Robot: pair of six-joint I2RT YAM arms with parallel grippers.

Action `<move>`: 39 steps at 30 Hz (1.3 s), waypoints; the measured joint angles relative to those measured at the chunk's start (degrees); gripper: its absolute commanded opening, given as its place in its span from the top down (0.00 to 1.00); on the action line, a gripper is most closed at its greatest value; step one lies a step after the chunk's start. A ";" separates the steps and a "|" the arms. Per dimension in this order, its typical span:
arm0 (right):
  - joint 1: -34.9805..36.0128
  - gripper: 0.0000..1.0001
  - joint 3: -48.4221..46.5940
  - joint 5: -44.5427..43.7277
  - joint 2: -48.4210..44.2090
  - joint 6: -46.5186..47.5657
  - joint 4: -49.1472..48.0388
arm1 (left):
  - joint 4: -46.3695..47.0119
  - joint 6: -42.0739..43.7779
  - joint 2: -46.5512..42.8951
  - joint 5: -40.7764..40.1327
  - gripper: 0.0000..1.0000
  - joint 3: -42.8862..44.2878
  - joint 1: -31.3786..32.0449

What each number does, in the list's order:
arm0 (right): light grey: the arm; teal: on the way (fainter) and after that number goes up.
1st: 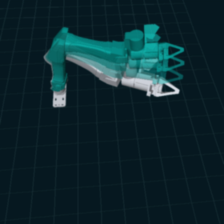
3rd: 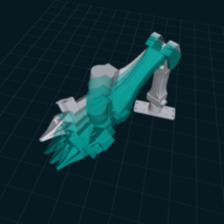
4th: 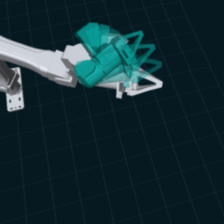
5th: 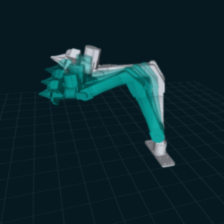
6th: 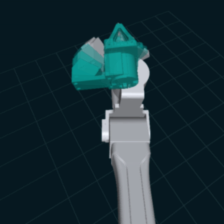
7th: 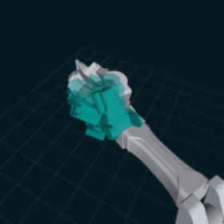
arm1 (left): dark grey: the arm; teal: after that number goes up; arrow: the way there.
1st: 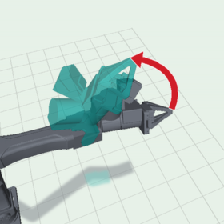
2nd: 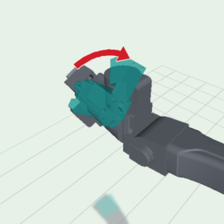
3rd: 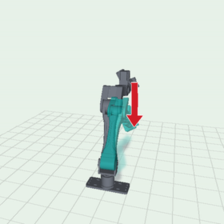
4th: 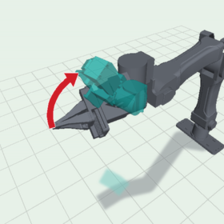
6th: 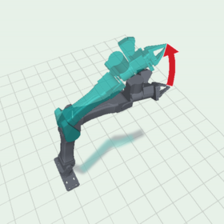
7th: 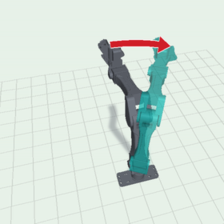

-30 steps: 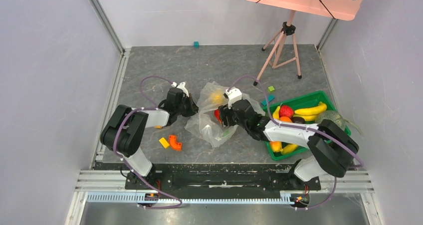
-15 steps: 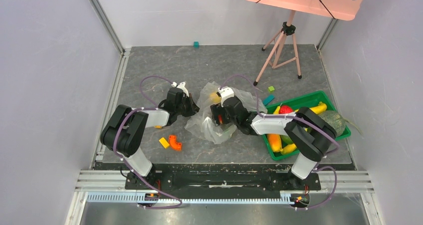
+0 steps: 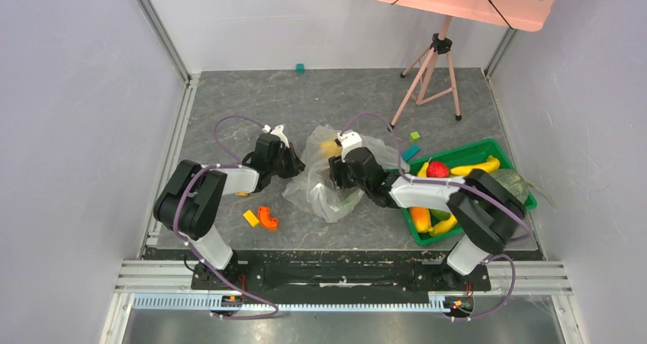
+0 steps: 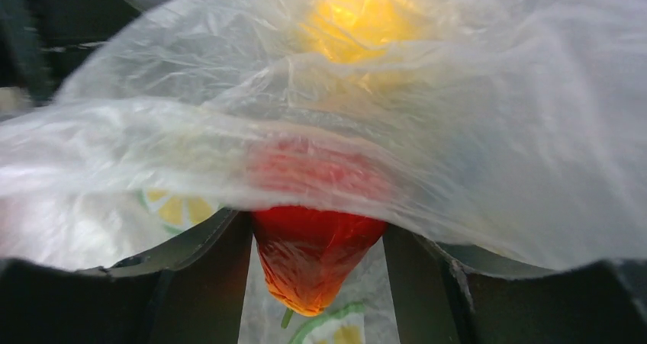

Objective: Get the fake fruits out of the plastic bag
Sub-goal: Take out the fake fruit from the plastic bag, then place the fake fruit in the bin.

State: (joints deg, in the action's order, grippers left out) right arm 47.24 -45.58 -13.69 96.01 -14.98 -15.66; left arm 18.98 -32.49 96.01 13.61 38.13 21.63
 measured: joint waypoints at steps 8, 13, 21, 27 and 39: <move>0.00 0.50 5.64 3.58 -16.81 0.09 2.97 | -0.02 0.00 0.00 -0.02 0.98 0.09 0.00; -0.11 0.50 9.16 4.04 -27.47 -0.70 7.34 | -0.11 0.00 0.00 -0.20 0.98 0.11 0.00; -7.21 0.51 16.85 3.02 -45.11 -4.98 17.75 | -0.55 0.00 0.00 -0.63 0.98 0.20 0.00; -14.23 0.52 18.29 -5.07 -53.33 -7.02 30.40 | -0.66 0.00 0.00 -0.61 0.98 0.26 0.00; -35.93 0.54 18.29 -10.03 -57.07 -8.63 38.40 | -0.68 0.00 0.00 -0.59 0.98 0.31 0.00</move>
State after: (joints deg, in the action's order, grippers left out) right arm 11.31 -27.29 -23.73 38.94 -23.62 22.74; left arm 18.31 -32.49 96.01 13.02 38.44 21.63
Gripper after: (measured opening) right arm 0.602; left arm 0.027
